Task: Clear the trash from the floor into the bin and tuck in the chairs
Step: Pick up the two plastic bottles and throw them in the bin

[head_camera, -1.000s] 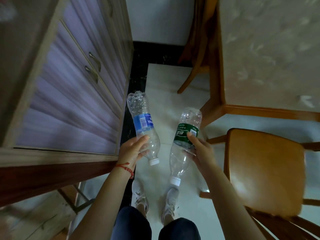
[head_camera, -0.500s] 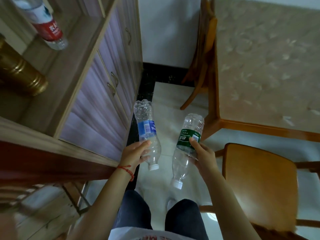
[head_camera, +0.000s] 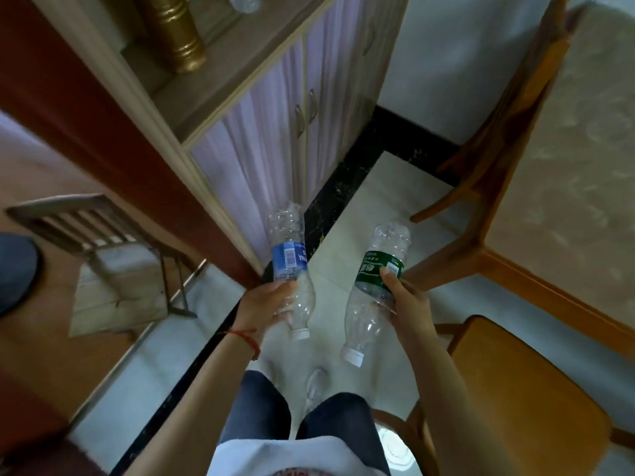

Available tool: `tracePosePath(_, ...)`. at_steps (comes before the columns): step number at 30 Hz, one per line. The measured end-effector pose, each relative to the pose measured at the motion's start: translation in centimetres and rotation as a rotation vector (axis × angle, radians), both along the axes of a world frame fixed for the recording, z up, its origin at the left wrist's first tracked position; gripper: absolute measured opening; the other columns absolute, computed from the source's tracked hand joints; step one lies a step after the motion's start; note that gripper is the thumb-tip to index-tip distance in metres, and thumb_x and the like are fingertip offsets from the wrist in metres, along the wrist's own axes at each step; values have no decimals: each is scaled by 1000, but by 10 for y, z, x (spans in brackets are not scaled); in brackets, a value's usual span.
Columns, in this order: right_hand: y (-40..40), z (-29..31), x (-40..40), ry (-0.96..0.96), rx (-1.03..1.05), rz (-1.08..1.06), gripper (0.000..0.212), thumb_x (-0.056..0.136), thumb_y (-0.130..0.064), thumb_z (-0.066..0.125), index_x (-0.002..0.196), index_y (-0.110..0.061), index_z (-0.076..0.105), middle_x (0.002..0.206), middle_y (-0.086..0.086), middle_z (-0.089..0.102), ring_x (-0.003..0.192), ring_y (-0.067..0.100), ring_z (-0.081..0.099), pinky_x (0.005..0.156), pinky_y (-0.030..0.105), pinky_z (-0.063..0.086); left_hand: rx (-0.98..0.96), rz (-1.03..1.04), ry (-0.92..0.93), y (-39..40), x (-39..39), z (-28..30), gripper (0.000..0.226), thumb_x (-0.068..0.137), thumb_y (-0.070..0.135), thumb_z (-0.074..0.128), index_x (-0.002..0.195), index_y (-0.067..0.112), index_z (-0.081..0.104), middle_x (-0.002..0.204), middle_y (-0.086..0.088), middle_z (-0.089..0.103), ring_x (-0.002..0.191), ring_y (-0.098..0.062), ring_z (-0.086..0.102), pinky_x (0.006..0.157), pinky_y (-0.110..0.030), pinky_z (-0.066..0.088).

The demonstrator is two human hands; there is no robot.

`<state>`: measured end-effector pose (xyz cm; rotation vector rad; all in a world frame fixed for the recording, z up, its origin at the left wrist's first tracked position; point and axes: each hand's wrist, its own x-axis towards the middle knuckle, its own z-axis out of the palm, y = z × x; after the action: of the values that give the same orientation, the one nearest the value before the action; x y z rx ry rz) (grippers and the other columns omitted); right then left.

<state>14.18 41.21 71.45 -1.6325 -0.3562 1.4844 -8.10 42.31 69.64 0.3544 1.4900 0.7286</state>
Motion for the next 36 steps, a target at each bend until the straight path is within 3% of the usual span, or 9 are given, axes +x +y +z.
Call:
tracePosePath(3, -9, -3, -16, 6, -21, 53, 26, 72, -30, 72, 92, -17, 63, 94, 6, 71, 85, 20, 69, 68, 29, 53, -13, 61, 7, -25, -17, -3, 14, 79, 18, 67, 91, 11, 62, 83, -9, 65, 75, -19, 61, 72, -30, 53)
tracePosePath(6, -17, -3, -35, 13, -30, 92, 25, 70, -29, 73, 90, -16, 62, 94, 8, 70, 88, 24, 67, 71, 33, 54, 14, 67, 27, -50, -35, -8, 9, 78, 22, 68, 84, 18, 63, 83, -7, 66, 75, -18, 62, 64, -25, 54)
tracePosePath(11, -32, -3, -75, -12, -51, 184, 26, 73, -27, 72, 93, -15, 62, 96, 9, 70, 90, 24, 67, 83, 40, 54, 51, 91, 37, -90, -71, -9, 16, 74, 29, 71, 86, 21, 65, 92, -9, 67, 83, -20, 64, 64, -25, 52)
tracePosePath(18, -61, -3, -146, -29, -74, 358, 11, 75, -25, 71, 82, -19, 65, 82, 0, 71, 82, 18, 68, 77, 35, 55, 75, 298, 5, -155, -136, -3, 17, 78, 21, 68, 92, 12, 65, 98, -16, 66, 91, -28, 63, 79, -36, 54)
tracePosePath(21, -73, 0, -180, -31, -56, 485, 14, 75, -27, 71, 84, -17, 66, 87, 4, 72, 83, 18, 69, 74, 32, 56, 95, 389, 3, -184, -162, 1, 18, 78, 21, 67, 93, 11, 65, 92, -11, 69, 83, -24, 65, 70, -30, 56)
tracePosePath(29, -99, -5, -258, -48, -34, 794, 21, 72, -30, 72, 86, -16, 66, 78, -1, 74, 74, 16, 71, 64, 28, 55, 91, 694, 24, -263, -203, -1, 16, 78, 17, 66, 92, 10, 63, 86, -5, 69, 74, -14, 67, 59, -22, 56)
tracePosePath(32, -105, -8, -282, -44, -66, 902, 22, 74, -27, 72, 91, -13, 66, 90, 7, 71, 85, 22, 67, 68, 31, 54, 93, 844, 48, -290, -208, 1, 8, 79, 15, 66, 85, 13, 64, 80, -4, 68, 62, -7, 68, 53, -19, 54)
tracePosePath(36, -115, -11, -309, -45, -101, 1081, 46, 68, -31, 76, 106, -7, 65, 102, 12, 69, 90, 24, 66, 68, 30, 54, 71, 1029, 81, -326, -204, 5, 5, 80, 16, 65, 84, 13, 64, 77, -2, 68, 60, -6, 66, 50, -17, 53)
